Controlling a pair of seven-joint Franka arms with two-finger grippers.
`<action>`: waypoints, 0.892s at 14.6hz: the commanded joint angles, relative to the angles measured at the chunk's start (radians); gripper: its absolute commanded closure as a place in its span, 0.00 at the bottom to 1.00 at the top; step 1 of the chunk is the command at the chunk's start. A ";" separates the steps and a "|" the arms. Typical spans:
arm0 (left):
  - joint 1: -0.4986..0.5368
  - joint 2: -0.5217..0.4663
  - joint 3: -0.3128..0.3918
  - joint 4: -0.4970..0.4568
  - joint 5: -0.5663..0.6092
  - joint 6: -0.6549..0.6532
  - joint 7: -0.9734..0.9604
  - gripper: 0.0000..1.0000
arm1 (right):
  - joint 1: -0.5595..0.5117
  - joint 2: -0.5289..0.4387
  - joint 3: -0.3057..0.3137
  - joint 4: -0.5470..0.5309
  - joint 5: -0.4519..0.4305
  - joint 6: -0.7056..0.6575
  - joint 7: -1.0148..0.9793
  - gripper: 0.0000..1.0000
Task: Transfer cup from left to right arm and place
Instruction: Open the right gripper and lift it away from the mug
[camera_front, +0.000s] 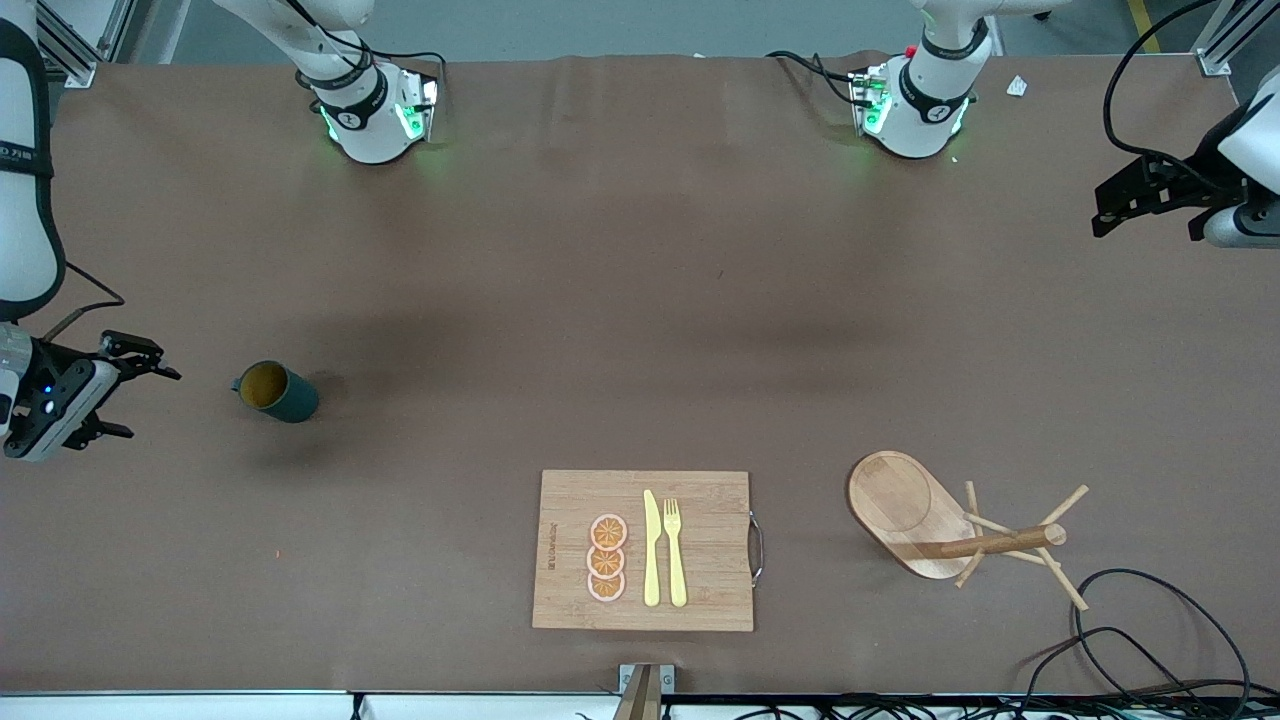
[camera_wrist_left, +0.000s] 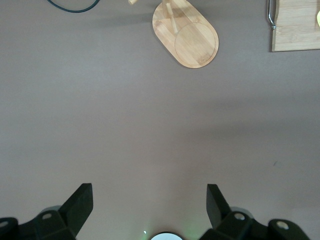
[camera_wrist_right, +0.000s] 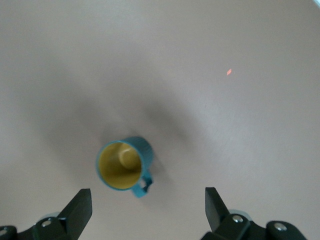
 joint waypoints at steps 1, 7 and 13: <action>0.000 -0.025 -0.015 -0.026 -0.013 0.018 0.002 0.00 | 0.056 -0.024 0.002 0.073 -0.081 -0.138 0.290 0.00; 0.002 -0.019 -0.015 -0.026 -0.014 0.035 0.002 0.00 | 0.120 -0.093 0.003 0.117 -0.112 -0.275 0.594 0.00; 0.008 -0.025 -0.015 -0.026 -0.014 0.037 0.002 0.00 | 0.165 -0.160 0.003 0.126 -0.115 -0.358 0.915 0.00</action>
